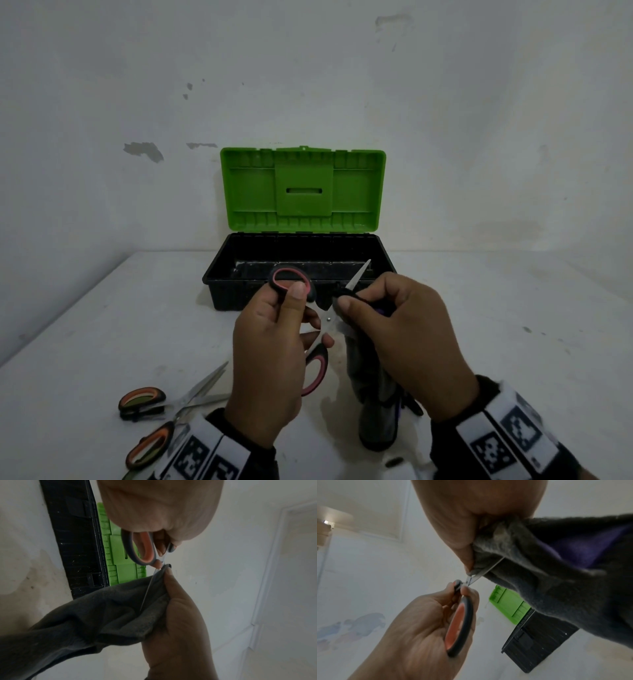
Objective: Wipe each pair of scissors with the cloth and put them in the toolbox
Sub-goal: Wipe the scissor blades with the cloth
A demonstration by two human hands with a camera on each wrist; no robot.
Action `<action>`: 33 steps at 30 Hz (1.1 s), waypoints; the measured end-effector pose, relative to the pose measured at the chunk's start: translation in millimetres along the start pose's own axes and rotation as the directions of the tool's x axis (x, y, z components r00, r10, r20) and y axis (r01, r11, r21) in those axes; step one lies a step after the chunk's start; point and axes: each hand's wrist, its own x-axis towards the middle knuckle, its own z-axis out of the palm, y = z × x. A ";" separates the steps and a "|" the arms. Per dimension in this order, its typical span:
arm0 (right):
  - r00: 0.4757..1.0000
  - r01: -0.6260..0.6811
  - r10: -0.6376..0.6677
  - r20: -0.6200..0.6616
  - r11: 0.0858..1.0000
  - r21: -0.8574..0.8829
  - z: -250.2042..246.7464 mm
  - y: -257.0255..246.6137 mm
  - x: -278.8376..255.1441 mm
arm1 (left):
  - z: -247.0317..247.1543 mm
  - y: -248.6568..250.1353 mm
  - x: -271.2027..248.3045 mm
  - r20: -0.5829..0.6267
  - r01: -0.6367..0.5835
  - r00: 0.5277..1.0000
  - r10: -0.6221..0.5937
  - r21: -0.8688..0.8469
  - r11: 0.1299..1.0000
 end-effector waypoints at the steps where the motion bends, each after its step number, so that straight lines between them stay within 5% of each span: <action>1: 0.999 -0.006 0.006 -0.042 1.000 0.010 -0.8 2.1 3.6 | 0.4 -0.3 0.1 0.004 -0.009 1.000 0.009 0.006 1.000; 12: 0.988 -0.038 0.048 -0.144 0.996 0.076 -1.2 6.7 11.5 | 0.5 5.5 -1.4 0.012 -0.007 1.000 0.007 -0.017 1.000; 17: 0.996 -0.023 0.026 -0.081 0.999 0.047 3.6 -1.0 2.7 | -0.1 7.7 -0.5 0.016 0.007 1.000 -0.006 -0.025 1.000; 21: 0.980 -0.073 0.096 -0.173 0.989 0.131 -0.3 7.8 13.7 | -0.4 6.0 -0.4 0.031 0.013 0.999 -0.012 -0.023 1.000; 33: 0.982 -0.100 0.124 -0.139 0.981 0.169 -2.2 2.3 12.7 | -3.2 6.5 -0.1 0.036 0.019 0.999 -0.018 -0.013 1.000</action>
